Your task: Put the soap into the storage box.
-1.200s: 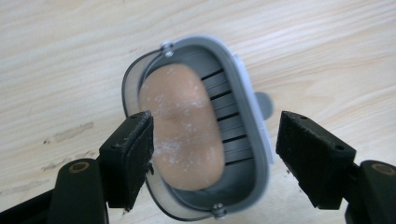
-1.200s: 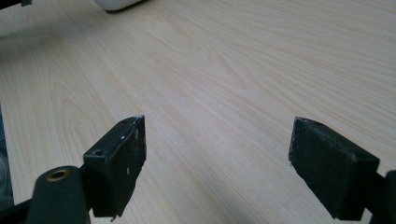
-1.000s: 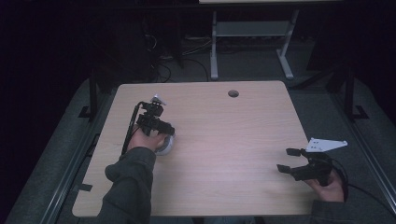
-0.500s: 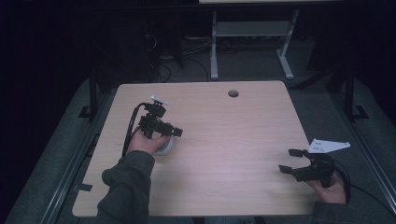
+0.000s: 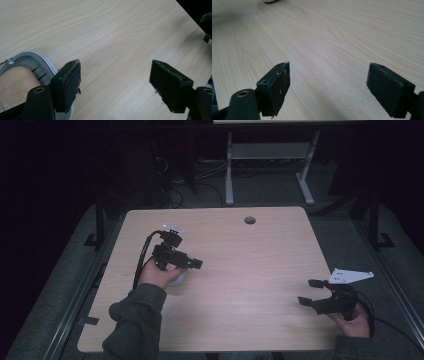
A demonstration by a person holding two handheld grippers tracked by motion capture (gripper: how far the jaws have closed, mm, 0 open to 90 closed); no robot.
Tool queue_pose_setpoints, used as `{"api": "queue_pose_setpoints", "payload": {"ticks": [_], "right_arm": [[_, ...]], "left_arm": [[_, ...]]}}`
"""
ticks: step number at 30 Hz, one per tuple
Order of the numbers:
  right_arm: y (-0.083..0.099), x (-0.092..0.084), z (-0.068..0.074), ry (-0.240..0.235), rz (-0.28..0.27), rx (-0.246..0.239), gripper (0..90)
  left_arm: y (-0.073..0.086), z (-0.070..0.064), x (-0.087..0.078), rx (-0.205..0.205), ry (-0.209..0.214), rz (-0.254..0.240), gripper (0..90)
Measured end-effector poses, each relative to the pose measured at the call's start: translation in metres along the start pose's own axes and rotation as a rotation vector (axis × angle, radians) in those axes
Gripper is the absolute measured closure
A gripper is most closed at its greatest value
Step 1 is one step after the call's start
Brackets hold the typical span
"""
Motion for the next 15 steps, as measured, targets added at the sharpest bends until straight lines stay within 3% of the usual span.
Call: {"api": "queue_pose_setpoints", "payload": {"ticks": [10, 15], "right_arm": [[0.0, 0.001, 0.0, 0.002, 0.003, -0.001, 18.3], [0.0, 0.001, 0.0, 0.003, 0.004, 0.0, 18.3]], "left_arm": [[0.002, -0.013, -0.001, 0.041, 0.064, -0.018, 24.4], [0.005, -0.016, -0.001, 0.049, 0.077, -0.017, 24.5]]}}
Point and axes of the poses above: each handheld gripper's, and its own axes: x roughly forward along the jaws, y roughly out of its underside, z roughly to its left, the point moved 7 cm from there along x, roughly forward along the jaws, and after that the axes turned 3 degrees about -y, right-handed, at the moved point
